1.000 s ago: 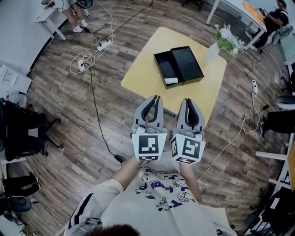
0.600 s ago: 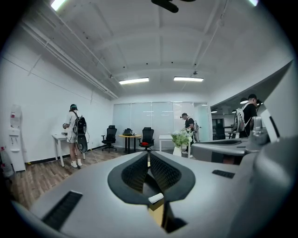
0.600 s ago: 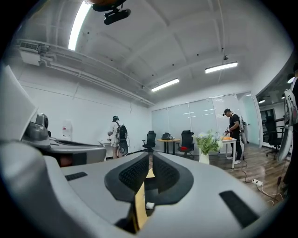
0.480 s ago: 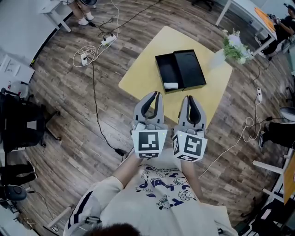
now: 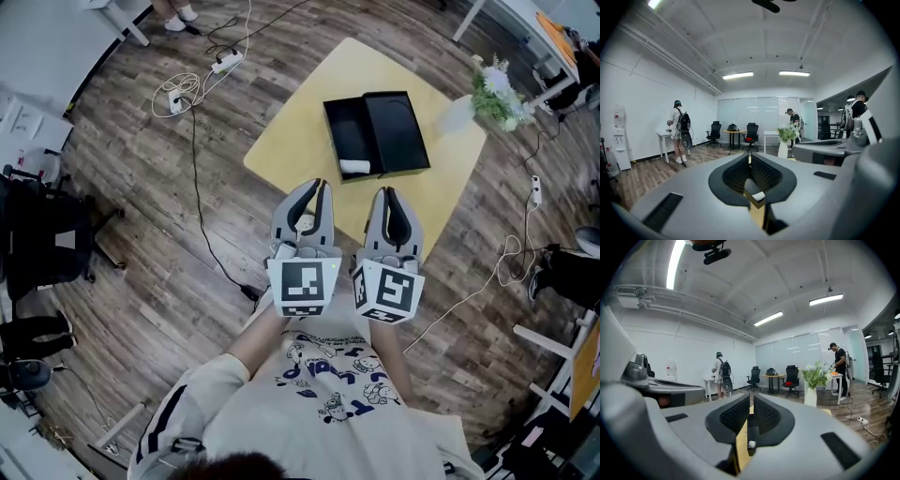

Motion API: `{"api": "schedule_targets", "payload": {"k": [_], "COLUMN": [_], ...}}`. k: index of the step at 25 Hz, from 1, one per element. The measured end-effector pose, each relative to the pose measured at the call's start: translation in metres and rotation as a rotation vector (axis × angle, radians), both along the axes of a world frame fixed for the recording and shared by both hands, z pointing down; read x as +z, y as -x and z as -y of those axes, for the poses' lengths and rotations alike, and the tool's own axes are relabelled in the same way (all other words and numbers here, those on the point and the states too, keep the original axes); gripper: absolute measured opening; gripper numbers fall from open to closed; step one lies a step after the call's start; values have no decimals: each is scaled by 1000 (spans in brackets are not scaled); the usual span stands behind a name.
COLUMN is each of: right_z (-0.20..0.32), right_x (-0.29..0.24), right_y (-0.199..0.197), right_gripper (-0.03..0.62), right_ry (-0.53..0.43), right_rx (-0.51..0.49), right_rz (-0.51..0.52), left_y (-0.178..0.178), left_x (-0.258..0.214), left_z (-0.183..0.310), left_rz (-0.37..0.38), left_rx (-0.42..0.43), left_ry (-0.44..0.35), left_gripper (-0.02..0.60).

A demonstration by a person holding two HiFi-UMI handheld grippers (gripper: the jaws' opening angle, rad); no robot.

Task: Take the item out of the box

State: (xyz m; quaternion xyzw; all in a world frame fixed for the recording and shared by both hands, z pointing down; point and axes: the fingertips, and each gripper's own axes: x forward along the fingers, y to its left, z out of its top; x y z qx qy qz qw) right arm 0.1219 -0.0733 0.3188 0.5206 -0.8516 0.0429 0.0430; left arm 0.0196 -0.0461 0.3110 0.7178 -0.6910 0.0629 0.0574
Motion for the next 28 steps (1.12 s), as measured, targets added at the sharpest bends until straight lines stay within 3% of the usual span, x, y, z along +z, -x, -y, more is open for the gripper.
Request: {"api": "schedule_targets", "payload": {"k": [28], "right_z": [93], "right_x": [58], "right_y": [30], "right_gripper": [44], "right_ry": [153], "right_rx": [20], "right_rz": [-82], "left_y": [31], "left_x": [53], "left_z": [103], "left_rz": [-24], "left_rx": [58], "left_ry": [136], "left_gripper": [28]}}
